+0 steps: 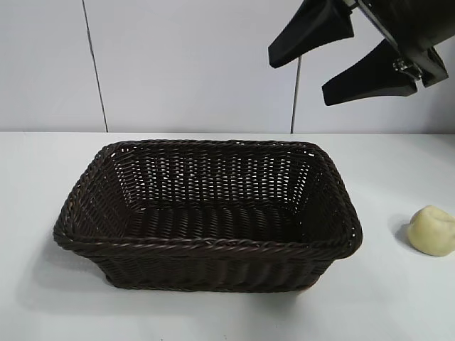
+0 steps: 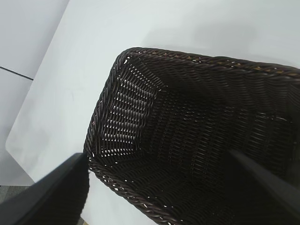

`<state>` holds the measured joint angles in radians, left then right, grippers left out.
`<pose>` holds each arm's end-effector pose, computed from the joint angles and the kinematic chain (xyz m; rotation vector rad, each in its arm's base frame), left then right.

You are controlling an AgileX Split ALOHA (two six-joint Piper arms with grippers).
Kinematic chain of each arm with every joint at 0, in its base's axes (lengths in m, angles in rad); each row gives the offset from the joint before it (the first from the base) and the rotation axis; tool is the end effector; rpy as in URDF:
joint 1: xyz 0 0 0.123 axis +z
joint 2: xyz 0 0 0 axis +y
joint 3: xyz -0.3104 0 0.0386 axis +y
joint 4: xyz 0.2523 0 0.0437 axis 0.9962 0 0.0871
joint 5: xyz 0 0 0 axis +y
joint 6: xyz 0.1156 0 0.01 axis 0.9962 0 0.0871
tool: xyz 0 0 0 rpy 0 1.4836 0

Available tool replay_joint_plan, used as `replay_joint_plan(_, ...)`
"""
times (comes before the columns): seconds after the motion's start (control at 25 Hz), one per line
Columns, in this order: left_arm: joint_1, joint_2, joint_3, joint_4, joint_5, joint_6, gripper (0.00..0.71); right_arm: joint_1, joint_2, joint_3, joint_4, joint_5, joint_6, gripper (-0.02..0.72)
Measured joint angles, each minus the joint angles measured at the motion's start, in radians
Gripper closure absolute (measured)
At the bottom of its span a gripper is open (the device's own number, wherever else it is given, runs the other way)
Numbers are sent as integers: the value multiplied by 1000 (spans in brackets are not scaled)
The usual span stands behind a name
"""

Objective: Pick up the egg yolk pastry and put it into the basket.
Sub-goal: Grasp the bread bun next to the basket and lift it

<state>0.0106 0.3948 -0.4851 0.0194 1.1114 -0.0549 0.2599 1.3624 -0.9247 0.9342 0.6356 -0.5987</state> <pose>0.0445 0.0025 0.2510 -0.0784 2.5032 0.0070 0.2700 0.1292 0.2968 -0.2911 2.3451 0.8220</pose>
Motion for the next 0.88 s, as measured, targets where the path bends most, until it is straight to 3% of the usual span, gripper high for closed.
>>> replay_joint_plan(0.52, 0, -395, 0, 0, 9, 0, 105, 0, 0, 0, -4, -1, 0, 133)
replay_joint_plan(0.88, 0, -407, 0, 0, 12, 0, 105, 0, 0, 0, -11, 25, 32, 133)
